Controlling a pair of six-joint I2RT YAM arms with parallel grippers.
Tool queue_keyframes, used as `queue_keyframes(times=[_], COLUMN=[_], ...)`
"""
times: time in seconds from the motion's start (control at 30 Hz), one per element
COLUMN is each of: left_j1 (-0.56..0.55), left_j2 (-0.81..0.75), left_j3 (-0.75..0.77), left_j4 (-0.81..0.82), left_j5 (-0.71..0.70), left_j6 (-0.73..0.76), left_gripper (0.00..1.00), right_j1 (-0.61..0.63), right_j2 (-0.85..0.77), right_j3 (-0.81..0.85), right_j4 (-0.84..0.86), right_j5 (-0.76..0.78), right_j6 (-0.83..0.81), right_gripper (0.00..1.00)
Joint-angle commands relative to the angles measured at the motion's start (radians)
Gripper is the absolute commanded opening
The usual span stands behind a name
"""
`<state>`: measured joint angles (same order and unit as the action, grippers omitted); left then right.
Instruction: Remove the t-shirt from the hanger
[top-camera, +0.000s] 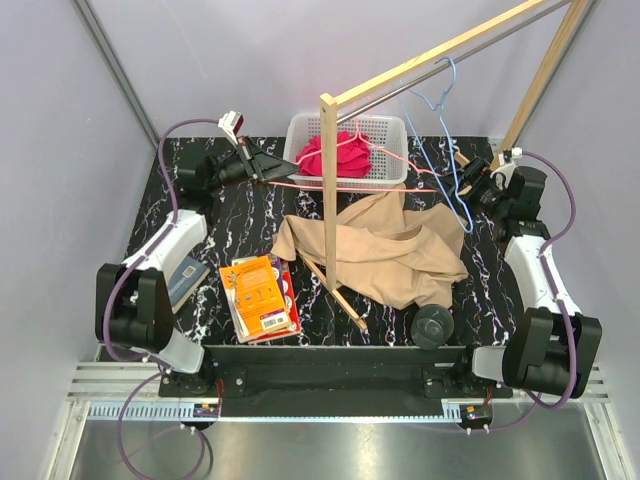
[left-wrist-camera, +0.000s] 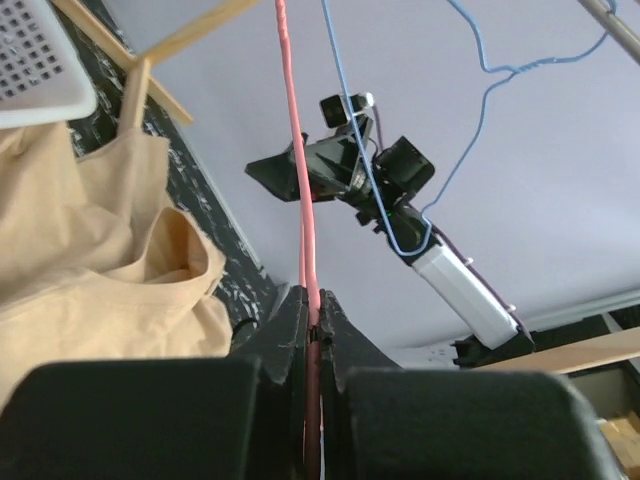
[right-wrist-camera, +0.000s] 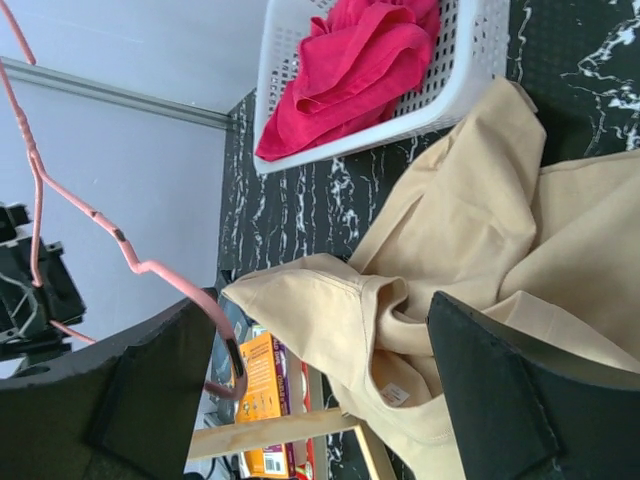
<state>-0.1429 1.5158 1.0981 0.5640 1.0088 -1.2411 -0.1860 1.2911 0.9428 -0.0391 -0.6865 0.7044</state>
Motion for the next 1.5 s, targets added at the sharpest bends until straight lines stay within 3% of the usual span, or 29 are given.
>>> queue_keyframes(times=[0.0, 0.17, 0.27, 0.3, 0.37, 0.4, 0.53, 0.63, 0.7, 0.73, 0.77, 0.83, 0.93, 1.07, 1.3, 1.47], left_j1=[-0.014, -0.053, -0.078, -0.083, -0.092, -0.095, -0.104, -0.104, -0.107, -0.107, -0.110, -0.109, -0.107, -0.098, -0.002, 0.042], left_j2=[0.055, 0.084, 0.096, 0.104, 0.113, 0.125, 0.158, 0.178, 0.185, 0.185, 0.184, 0.170, 0.149, 0.116, 0.070, -0.029], left_j3=[-0.030, -0.040, -0.035, -0.027, -0.021, -0.018, -0.007, 0.011, 0.045, 0.052, 0.066, 0.068, 0.094, 0.109, -0.056, -0.144], left_j4=[0.400, 0.416, 0.373, 0.329, 0.250, 0.232, 0.195, 0.108, -0.008, -0.047, -0.097, -0.119, -0.200, -0.296, -0.216, -0.271], left_j5=[0.027, 0.022, 0.010, 0.002, -0.007, -0.015, -0.030, -0.048, -0.076, -0.088, -0.102, -0.130, -0.165, -0.197, -0.226, -0.291], left_j6=[-0.228, -0.250, -0.213, -0.180, -0.138, -0.109, -0.081, -0.020, 0.055, 0.080, 0.100, 0.137, 0.199, 0.270, 0.230, 0.279], left_gripper=[0.00, 0.00, 0.00, 0.00, 0.00, 0.00, 0.00, 0.01, 0.08, 0.25, 0.36, 0.51, 0.60, 0.63, 0.64, 0.64], right_j1=[0.000, 0.000, 0.000, 0.000, 0.000, 0.000, 0.000, -0.001, -0.001, -0.001, -0.001, -0.001, -0.003, -0.003, -0.007, -0.017], right_j2=[-0.006, -0.022, -0.047, -0.059, -0.101, -0.116, -0.186, -0.229, -0.251, -0.272, -0.282, -0.308, -0.344, -0.377, -0.380, -0.369], right_j3=[-0.047, -0.078, -0.091, -0.098, -0.113, -0.116, -0.118, -0.128, -0.131, -0.133, -0.136, -0.134, -0.127, -0.081, 0.010, 0.060], right_j4=[0.175, 0.246, 0.252, 0.261, 0.263, 0.248, 0.188, 0.163, 0.148, 0.140, 0.130, 0.123, 0.111, 0.070, -0.010, -0.019], right_j5=[-0.090, -0.090, -0.078, -0.071, -0.039, -0.025, 0.037, 0.080, 0.122, 0.137, 0.168, 0.182, 0.214, 0.267, 0.329, 0.329], right_j6=[0.113, 0.136, 0.147, 0.153, 0.155, 0.150, 0.124, 0.112, 0.103, 0.098, 0.086, 0.067, 0.038, -0.006, -0.046, -0.037], right_gripper=[0.91, 0.79, 0.59, 0.45, 0.31, 0.16, 0.00, 0.00, 0.00, 0.00, 0.00, 0.00, 0.00, 0.00, 0.00, 0.00])
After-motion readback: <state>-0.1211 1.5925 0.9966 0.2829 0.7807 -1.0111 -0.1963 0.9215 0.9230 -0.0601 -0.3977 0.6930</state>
